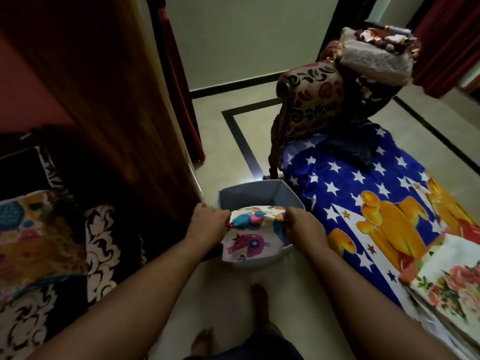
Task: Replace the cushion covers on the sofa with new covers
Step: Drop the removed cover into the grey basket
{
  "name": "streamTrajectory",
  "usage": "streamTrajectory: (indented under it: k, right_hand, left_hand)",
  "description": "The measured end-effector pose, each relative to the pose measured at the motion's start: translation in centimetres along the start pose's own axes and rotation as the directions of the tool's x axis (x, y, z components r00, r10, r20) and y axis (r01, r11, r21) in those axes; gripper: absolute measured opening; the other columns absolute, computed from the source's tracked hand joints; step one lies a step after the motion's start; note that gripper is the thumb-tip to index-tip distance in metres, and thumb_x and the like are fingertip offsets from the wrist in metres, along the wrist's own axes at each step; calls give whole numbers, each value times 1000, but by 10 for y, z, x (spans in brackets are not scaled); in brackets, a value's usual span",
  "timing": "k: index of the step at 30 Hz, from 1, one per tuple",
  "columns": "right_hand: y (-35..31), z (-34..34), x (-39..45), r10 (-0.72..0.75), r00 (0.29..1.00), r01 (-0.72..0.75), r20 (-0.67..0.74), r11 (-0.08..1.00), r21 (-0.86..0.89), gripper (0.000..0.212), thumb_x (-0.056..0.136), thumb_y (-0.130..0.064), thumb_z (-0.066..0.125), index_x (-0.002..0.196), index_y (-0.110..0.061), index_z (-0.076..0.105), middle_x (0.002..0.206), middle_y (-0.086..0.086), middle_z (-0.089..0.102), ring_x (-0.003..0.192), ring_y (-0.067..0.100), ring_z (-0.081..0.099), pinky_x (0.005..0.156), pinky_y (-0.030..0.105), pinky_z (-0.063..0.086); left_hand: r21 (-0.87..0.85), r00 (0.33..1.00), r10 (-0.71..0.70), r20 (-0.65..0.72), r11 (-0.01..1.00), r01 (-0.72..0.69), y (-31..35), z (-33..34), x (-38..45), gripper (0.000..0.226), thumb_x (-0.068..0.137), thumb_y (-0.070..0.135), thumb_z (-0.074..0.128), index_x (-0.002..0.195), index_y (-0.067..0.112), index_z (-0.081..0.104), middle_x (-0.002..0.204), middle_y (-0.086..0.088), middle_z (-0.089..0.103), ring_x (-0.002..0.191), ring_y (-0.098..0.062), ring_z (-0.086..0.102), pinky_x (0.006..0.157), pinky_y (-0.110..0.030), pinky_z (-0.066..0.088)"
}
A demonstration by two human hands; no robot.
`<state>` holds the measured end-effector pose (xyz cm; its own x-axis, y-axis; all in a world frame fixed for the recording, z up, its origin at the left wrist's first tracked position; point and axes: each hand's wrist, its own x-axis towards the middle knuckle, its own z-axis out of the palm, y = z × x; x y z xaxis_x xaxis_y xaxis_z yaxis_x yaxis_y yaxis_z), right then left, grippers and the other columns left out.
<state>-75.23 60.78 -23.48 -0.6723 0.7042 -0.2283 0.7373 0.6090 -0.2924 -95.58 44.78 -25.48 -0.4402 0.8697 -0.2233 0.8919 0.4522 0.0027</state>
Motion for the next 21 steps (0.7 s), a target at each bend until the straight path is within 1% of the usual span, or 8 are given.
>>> streamTrajectory:
  k: [3, 6, 9, 12, 14, 16, 18, 21]
  right_hand:
    - [21, 3, 49, -11, 999, 11, 42, 1000, 7, 27, 90, -27, 72, 114, -28, 59, 114, -2, 64, 98, 15, 61, 79, 36, 59]
    - [51, 17, 94, 14, 995, -18, 101, 999, 39, 23, 91, -26, 70, 112, -29, 60, 112, -2, 65, 95, 15, 62, 77, 36, 59]
    - [75, 38, 128, 56, 979, -66, 195, 997, 49, 22, 92, -24, 68, 113, -27, 60, 110, 0, 65, 94, 16, 61, 79, 37, 58]
    - [92, 62, 152, 91, 953, -124, 290, 988, 97, 28, 93, -29, 67, 120, -26, 60, 117, 2, 64, 100, 22, 64, 83, 41, 57]
    - [95, 76, 157, 82, 946, -138, 314, 977, 162, 35, 94, -37, 66, 127, -28, 59, 122, 0, 65, 106, 22, 65, 87, 43, 58]
    - [92, 89, 158, 60, 944, -146, 324, 958, 248, 38, 94, -44, 63, 129, -30, 58, 124, -3, 67, 111, 20, 65, 90, 45, 57]
    - [82, 92, 158, 55, 943, -180, 329, 914, 364, 41, 96, -42, 63, 133, -26, 59, 127, -1, 68, 115, 20, 65, 96, 44, 55]
    - [55, 80, 146, 45, 941, -232, 334, 806, 544, 47, 99, -37, 63, 142, -20, 54, 135, 0, 64, 122, 17, 59, 102, 33, 48]
  left_hand:
    - [-45, 998, -57, 31, 997, 59, 12, 8, 41, 16, 96, 41, 56, 109, 33, 61, 106, 3, 70, 101, -22, 63, 88, -40, 45]
    - [-75, 991, -117, 71, 990, 122, 33, 24, 80, 15, 98, 39, 59, 111, 31, 61, 105, 2, 69, 100, -22, 63, 88, -38, 47]
    - [-99, 976, -176, 131, 977, 190, 49, 48, 108, 16, 97, 37, 61, 112, 33, 59, 107, 1, 69, 98, -23, 62, 84, -36, 51]
    - [-247, 945, -252, 211, 921, 301, 60, 70, 128, 29, 96, 44, 62, 122, 33, 59, 111, 1, 69, 101, -21, 64, 82, -34, 50]
    - [-370, 916, -266, 299, 853, 368, 62, 82, 132, 45, 93, 53, 63, 133, 33, 54, 123, 2, 67, 109, -20, 63, 82, -35, 49]
    - [-484, 885, -276, 375, 756, 441, 62, 91, 130, 59, 93, 54, 63, 144, 30, 46, 139, 0, 60, 122, -23, 59, 91, -38, 50]
    - [-598, 856, -313, 412, 616, 513, 60, 93, 123, 66, 93, 54, 65, 149, 27, 43, 148, -3, 54, 131, -26, 54, 100, -39, 47]
    - [-743, 821, -370, 436, 367, 560, 56, 80, 101, 70, 94, 53, 64, 152, 23, 41, 155, -4, 46, 139, -26, 46, 106, -36, 41]
